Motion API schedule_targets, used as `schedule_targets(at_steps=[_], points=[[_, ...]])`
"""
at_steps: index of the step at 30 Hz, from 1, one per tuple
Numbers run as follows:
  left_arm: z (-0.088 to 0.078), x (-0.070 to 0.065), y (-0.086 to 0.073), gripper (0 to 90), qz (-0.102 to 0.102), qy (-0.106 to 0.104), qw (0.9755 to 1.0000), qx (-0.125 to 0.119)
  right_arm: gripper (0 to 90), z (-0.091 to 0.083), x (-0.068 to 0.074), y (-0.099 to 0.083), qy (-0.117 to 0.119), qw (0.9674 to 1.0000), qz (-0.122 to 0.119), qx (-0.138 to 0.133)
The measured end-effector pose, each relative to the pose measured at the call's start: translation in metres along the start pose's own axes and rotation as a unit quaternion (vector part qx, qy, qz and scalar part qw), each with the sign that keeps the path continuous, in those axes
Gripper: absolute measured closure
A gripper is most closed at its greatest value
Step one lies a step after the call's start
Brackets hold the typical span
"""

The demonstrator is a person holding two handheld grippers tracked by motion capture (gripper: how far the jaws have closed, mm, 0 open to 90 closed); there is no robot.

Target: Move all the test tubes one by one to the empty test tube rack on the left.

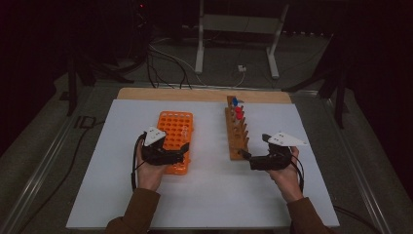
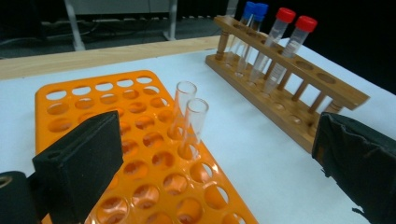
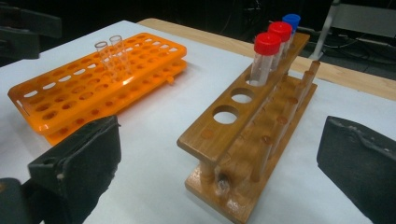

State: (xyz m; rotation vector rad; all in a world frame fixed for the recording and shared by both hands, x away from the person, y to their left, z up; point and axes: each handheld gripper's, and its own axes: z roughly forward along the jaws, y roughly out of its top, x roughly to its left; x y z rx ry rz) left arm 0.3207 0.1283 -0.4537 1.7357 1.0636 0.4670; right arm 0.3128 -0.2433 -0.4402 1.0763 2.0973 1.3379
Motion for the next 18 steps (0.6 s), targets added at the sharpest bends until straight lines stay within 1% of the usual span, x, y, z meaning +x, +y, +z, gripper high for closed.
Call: schedule_targets(at_steps=[3,5,7,10,14,18], points=[[-0.005,0.0,-0.002,0.6,0.002,0.003,1.0,-0.005,0.1,0.001,0.001,0.004,-0.001,1.0,-0.004,-0.001],[-0.007,-0.001,-0.004,0.3,-0.001,0.003,1.0,-0.008,0.1,0.002,0.002,0.008,-0.003,0.9999,-0.01,-0.001],[-0.007,-0.001,-0.006,0.2,0.003,0.007,1.0,-0.004,0.1,0.003,0.002,0.012,-0.005,0.9999,-0.011,-0.002],[-0.01,0.0,-0.006,0.2,-0.005,0.008,0.9999,-0.013,0.1,0.006,0.001,0.017,-0.008,0.9999,-0.013,-0.002],[-0.012,-0.002,-0.007,0.2,0.011,0.022,0.9997,-0.005,0.1,0.012,-0.003,0.024,-0.012,0.9999,-0.007,-0.001],[-0.014,-0.003,-0.009,0.2,0.012,0.026,0.9996,0.0,0.1,0.024,-0.011,0.031,-0.022,0.9998,0.0,0.005]])
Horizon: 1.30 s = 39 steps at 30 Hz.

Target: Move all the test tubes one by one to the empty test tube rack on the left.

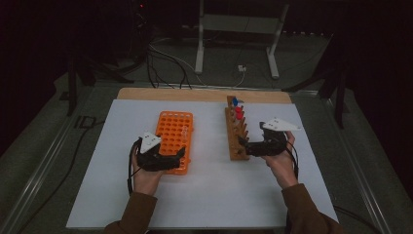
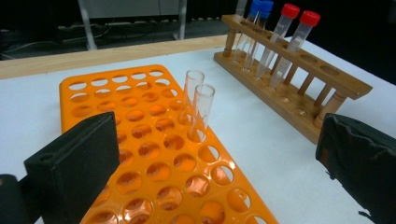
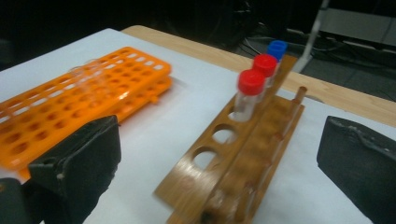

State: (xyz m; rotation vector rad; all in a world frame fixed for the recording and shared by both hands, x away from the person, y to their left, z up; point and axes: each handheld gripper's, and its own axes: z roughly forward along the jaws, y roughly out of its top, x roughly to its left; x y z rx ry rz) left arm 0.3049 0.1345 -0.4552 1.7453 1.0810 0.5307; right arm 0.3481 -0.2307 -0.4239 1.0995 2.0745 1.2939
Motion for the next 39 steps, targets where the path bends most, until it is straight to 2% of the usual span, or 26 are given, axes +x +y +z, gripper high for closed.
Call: schedule_targets(at_steps=[5,10,15,24,30,32,34,39], points=[[-0.001,0.0,-0.001,0.2,-0.002,0.004,1.0,0.0,0.1,0.015,-0.008,0.005,-0.007,0.9998,0.013,0.01],[-0.001,0.0,-0.001,0.2,-0.002,0.005,1.0,0.003,3.2,0.025,-0.013,0.01,-0.013,0.9996,0.023,0.007],[-0.001,0.002,-0.001,0.2,-0.008,0.004,1.0,-0.001,6.8,0.036,-0.013,0.017,-0.015,0.9996,0.02,0.016],[-0.003,0.009,-0.004,0.2,-0.026,0.006,0.9996,-0.004,33.1,0.057,-0.009,0.024,-0.027,0.9992,0.005,0.03],[-0.004,0.01,-0.004,0.2,-0.031,0.008,0.9995,-0.008,43.9,0.066,-0.009,0.025,-0.046,0.9983,0.006,0.036],[-0.004,0.01,-0.004,0.2,-0.031,0.009,0.9994,-0.01,48.2,0.069,-0.01,0.025,-0.044,0.9982,0.009,0.039],[-0.004,0.009,-0.004,0.2,-0.029,0.009,0.9995,-0.008,51.9,0.073,-0.01,0.025,-0.056,0.9972,0.004,0.05],[-0.003,0.009,-0.004,0.2,-0.028,0.009,0.9995,-0.009,59.1,0.081,-0.012,0.025,-0.062,0.9963,0.009,0.059]])
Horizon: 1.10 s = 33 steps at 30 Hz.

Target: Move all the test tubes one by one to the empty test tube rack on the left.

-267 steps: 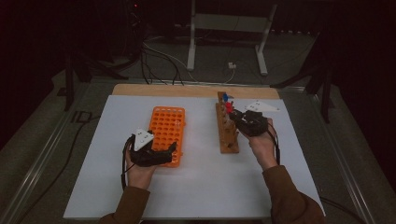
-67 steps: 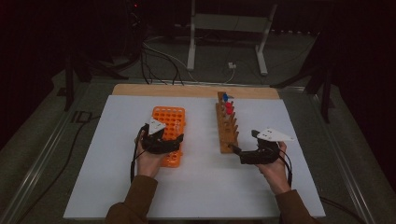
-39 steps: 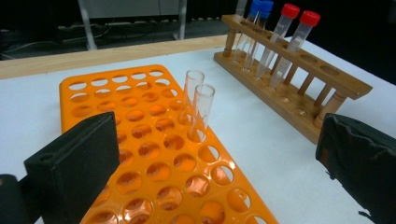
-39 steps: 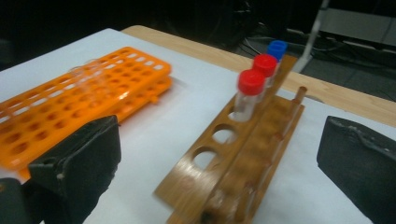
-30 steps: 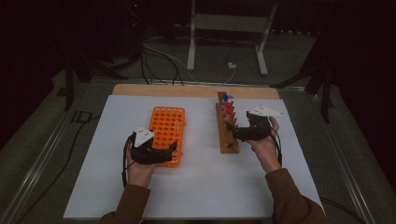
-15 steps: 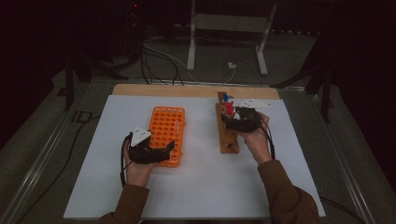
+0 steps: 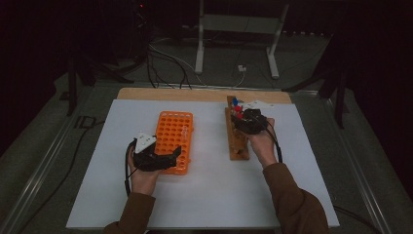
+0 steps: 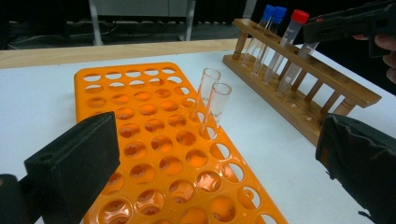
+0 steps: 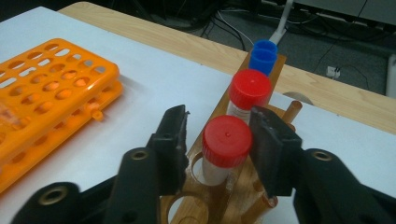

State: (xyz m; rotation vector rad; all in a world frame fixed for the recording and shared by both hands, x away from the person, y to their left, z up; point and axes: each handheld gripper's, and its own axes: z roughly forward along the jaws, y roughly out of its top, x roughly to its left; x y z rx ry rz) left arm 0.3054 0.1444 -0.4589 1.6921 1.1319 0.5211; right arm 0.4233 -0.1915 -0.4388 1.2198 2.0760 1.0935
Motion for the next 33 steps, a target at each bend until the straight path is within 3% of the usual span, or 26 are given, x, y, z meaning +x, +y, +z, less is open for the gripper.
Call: schedule_targets(at_steps=[7,24,33], points=[[-0.001,0.002,0.0,0.3,-0.005,0.0,1.0,-0.003,69.3,0.008,0.002,-0.001,-0.017,0.9998,0.005,0.009],[0.0,0.001,0.0,0.3,-0.004,-0.001,1.0,0.001,70.1,0.001,0.002,0.001,-0.011,0.9999,0.009,-0.01],[0.001,0.001,0.0,0.3,-0.001,-0.002,1.0,0.004,70.1,-0.012,0.0,0.008,-0.008,0.9996,0.005,-0.026]])
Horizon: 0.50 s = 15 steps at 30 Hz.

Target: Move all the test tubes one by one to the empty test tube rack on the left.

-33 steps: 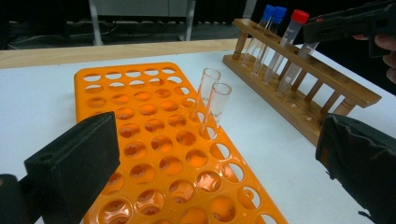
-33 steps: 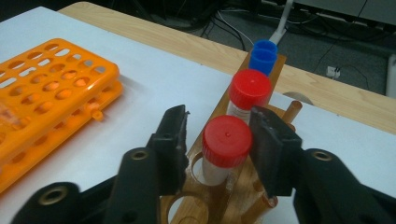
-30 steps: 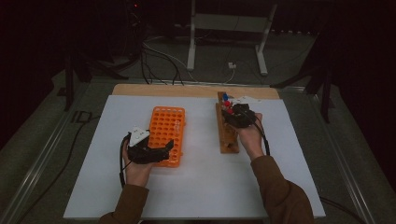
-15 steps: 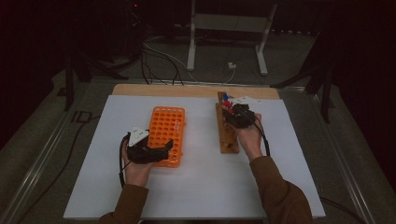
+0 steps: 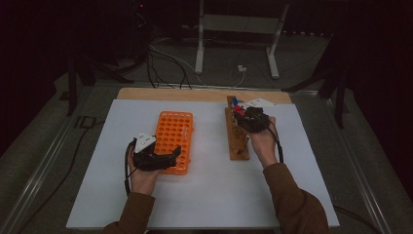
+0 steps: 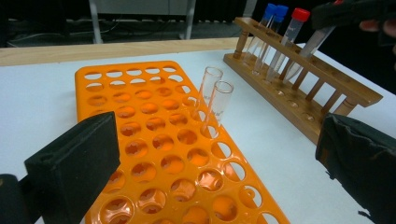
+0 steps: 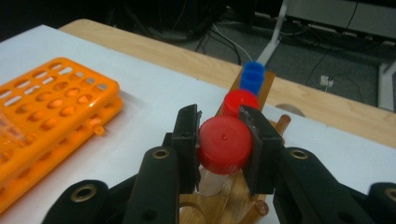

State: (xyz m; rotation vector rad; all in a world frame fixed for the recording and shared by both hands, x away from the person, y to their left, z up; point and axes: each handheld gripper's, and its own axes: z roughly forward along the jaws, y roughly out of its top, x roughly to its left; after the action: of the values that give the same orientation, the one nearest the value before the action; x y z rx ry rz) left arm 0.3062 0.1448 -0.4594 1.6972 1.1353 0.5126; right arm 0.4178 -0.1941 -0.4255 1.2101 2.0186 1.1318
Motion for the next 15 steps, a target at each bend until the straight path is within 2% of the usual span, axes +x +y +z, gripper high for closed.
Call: schedule_targets(at_steps=[10,15], points=[[0.003,-0.008,0.002,0.3,0.01,-0.003,0.9999,-0.002,70.2,-0.022,-0.002,0.015,0.002,0.9996,-0.013,-0.023],[0.01,-0.023,0.011,0.3,0.034,-0.015,0.9993,-0.002,70.2,-0.034,-0.001,0.025,0.006,0.9991,-0.026,-0.033]])
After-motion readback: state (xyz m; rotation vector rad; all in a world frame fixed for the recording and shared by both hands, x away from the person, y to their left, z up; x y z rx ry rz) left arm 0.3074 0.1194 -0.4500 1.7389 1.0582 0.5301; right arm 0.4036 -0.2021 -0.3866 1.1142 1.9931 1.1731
